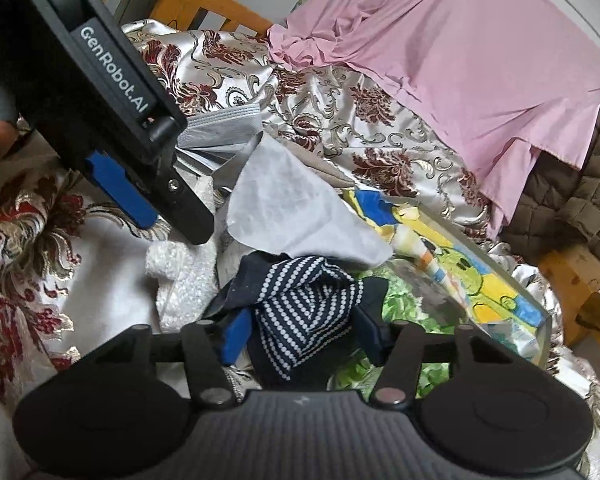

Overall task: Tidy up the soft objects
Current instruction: 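Grasp the white fluffy cloth with the left gripper while the right grasps the striped sock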

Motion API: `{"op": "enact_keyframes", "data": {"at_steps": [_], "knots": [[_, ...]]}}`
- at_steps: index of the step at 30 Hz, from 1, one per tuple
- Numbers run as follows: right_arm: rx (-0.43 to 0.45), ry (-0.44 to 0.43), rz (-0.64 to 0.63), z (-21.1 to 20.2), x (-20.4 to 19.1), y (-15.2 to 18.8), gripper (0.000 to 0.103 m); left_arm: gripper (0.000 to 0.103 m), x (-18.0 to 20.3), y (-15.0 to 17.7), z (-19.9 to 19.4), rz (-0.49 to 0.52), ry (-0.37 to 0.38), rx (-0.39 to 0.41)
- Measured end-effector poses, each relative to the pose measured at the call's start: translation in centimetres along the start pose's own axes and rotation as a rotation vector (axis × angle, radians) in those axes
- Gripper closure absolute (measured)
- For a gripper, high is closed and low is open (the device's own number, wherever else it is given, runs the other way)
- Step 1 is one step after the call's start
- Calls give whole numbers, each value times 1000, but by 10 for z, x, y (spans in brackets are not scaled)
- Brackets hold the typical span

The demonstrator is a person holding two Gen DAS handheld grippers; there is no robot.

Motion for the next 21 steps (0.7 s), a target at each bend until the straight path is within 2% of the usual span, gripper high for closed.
{"op": "enact_keyframes", "data": {"at_steps": [3,6,11,17,21], "knots": [[-1,-26,21,1,-1,0,54,56,3,1,1,1,17,-9],[-4,-47,36,1,-2,0,63,57,1,1,1,-14,23,-18],[-4,-59,44,1,-5,-1,67,55,-1,0,2,-36,27,-33],[-2,-53,36,1,-6,-1,67,34,9,1,-1,23,38,-16],[-2,-52,35,1,-6,-1,67,34,16,4,1,51,40,-19]]}}
Point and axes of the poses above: each gripper's, at about its wrist camera, not at the fingertips, and z roughly the way its jaws point, x to its right, y to its underside, the point moved 10 cm from there along z, roughly the way its jaws point, and after that the axes turned 12 degrees about -y, right-handed, at the moved point
